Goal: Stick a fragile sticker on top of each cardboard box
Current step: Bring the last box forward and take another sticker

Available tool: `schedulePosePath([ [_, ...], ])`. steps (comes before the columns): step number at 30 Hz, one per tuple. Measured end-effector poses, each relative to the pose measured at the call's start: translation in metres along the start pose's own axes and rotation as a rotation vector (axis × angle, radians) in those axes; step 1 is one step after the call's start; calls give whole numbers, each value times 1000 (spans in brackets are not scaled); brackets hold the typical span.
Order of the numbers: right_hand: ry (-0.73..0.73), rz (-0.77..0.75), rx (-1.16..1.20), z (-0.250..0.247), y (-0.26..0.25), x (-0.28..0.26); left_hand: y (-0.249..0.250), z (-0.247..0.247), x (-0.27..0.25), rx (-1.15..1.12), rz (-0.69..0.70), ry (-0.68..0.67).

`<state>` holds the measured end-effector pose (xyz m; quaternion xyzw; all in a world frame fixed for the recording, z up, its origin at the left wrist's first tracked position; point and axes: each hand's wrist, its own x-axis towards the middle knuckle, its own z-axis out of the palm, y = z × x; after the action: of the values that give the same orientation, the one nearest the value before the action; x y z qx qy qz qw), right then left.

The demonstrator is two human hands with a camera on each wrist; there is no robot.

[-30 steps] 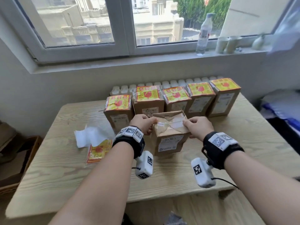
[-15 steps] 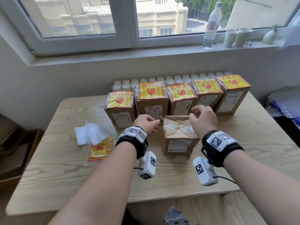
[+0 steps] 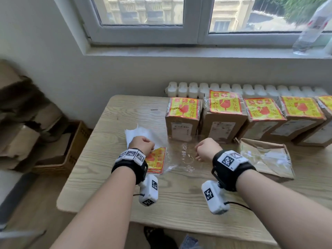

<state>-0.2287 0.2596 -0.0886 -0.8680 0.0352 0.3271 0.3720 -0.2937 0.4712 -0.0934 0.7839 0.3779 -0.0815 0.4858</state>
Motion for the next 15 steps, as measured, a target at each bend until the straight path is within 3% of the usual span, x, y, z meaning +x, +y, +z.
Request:
schedulePosePath([
  [7, -87, 169, 71, 47, 11, 49, -45, -21, 35, 123, -79, 92],
  [15, -206, 336, 331, 90, -3, 56, -65, -16, 67, 23, -192, 44],
])
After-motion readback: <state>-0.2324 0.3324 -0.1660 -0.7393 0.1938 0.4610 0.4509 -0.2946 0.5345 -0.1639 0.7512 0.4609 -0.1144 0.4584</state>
